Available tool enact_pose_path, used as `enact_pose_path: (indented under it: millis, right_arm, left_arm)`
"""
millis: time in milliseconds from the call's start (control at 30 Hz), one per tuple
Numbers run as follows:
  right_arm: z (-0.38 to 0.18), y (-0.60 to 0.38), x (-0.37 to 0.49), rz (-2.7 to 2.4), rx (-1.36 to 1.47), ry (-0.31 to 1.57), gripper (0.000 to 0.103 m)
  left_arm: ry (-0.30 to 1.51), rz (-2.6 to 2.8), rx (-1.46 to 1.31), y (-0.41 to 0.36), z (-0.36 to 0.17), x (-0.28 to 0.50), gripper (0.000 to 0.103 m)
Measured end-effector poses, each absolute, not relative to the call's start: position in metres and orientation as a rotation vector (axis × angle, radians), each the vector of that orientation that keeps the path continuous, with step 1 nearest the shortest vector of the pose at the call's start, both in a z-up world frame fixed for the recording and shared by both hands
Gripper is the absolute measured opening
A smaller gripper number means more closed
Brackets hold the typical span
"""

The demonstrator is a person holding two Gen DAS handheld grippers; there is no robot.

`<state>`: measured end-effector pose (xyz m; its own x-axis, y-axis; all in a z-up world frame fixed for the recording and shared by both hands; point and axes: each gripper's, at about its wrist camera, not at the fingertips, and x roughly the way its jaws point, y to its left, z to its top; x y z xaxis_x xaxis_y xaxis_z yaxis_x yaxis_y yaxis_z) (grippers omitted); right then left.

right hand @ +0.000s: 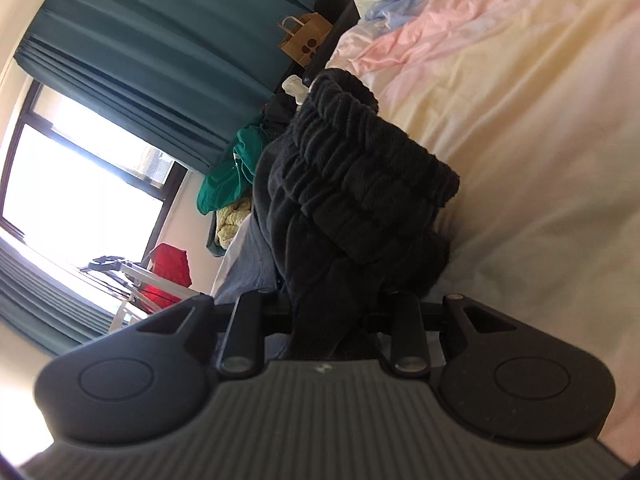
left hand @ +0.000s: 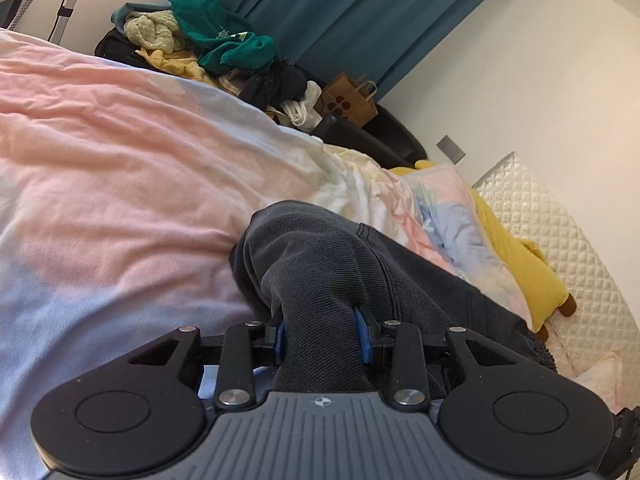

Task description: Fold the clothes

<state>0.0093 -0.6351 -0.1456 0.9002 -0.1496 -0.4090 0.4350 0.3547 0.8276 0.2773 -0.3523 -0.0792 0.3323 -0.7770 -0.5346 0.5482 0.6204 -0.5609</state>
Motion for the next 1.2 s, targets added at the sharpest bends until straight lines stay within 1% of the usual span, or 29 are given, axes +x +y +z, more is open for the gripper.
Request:
enact_pose_path:
  millis: [67,167,267,300,367,433,500,533,567,600,633,667,733,833,900,967,1000,1067,1100,1200]
  right_arm:
    - [-0.165,-0.623,-0.006,-0.389,1.203,0.298,0.030]
    - [-0.189,-0.608,-0.024,-0.401,1.259,0.323,0.032]
    - [-0.201,-0.600,-0.032,-0.418,1.287,0.356,0.039]
    - [-0.202,-0.600,-0.033,-0.424,1.302,0.372,0.043]
    - [-0.198,-0.601,-0.036,-0.426,1.336,0.400,0.044]
    - [-0.184,-0.599,-0.042,-0.437,1.332,0.439,0.045]
    - [-0.160,-0.592,-0.050,-0.463,1.270,0.471,0.045]
    - [-0.149,-0.588,-0.055,-0.473,1.234,0.481,0.045]
    - [-0.137,-0.584,-0.060,-0.471,1.197,0.482,0.045]
    - [-0.125,-0.579,-0.066,-0.468,1.161,0.482,0.045]
    - [-0.113,-0.575,-0.071,-0.466,1.124,0.483,0.045]
    - [-0.101,-0.569,-0.076,-0.464,1.085,0.484,0.045]
    - [-0.074,-0.553,-0.083,-0.461,0.990,0.489,0.045]
    - [-0.036,-0.526,-0.096,-0.451,0.856,0.461,0.045]
    - [-0.010,-0.505,-0.110,-0.443,0.777,0.411,0.045]
    - [0.011,-0.484,-0.120,-0.434,0.706,0.373,0.046]
    - [0.021,-0.473,-0.124,-0.430,0.671,0.359,0.047]
    - [0.039,-0.453,-0.132,-0.422,0.601,0.332,0.057]
    - [0.045,-0.442,-0.136,-0.415,0.570,0.314,0.066]
    - [0.057,-0.414,-0.150,-0.407,0.486,0.260,0.069]
  left_arm:
    - [0.888,-0.876,-0.245,-0.339,-0.086,0.263,0.034]
    - [0.866,-0.858,-0.205,-0.317,-0.089,0.242,0.032]
    - [0.859,-0.824,-0.190,-0.302,-0.082,0.228,0.031]
    - [0.853,-0.814,-0.179,-0.298,-0.077,0.224,0.030]
    - [0.829,-0.795,-0.159,-0.288,-0.062,0.214,0.031]
    - [0.797,-0.785,-0.147,-0.278,-0.043,0.202,0.037]
    - [0.764,-0.778,-0.133,-0.269,-0.024,0.188,0.046]
    - [0.744,-0.778,-0.124,-0.264,-0.013,0.179,0.049]
    - [0.725,-0.777,-0.114,-0.259,-0.003,0.171,0.055]
    - [0.706,-0.775,-0.099,-0.255,0.007,0.162,0.065]
    - [0.682,-0.769,-0.069,-0.251,0.020,0.151,0.071]
    - [0.655,-0.764,-0.036,-0.248,0.033,0.138,0.079]
    - [0.611,-0.758,-0.005,-0.240,0.055,0.115,0.081]
    - [0.561,-0.748,0.005,-0.223,0.085,0.081,0.086]
    - [0.521,-0.743,0.012,-0.211,0.104,0.060,0.098]
    - [0.485,-0.744,0.034,-0.202,0.120,0.039,0.103]
    - [0.467,-0.741,0.051,-0.198,0.128,0.028,0.103]
    - [0.431,-0.733,0.088,-0.190,0.140,0.005,0.103]
    - [0.413,-0.733,0.099,-0.186,0.144,-0.006,0.103]
    - [0.369,-0.727,0.138,-0.173,0.153,-0.038,0.103]
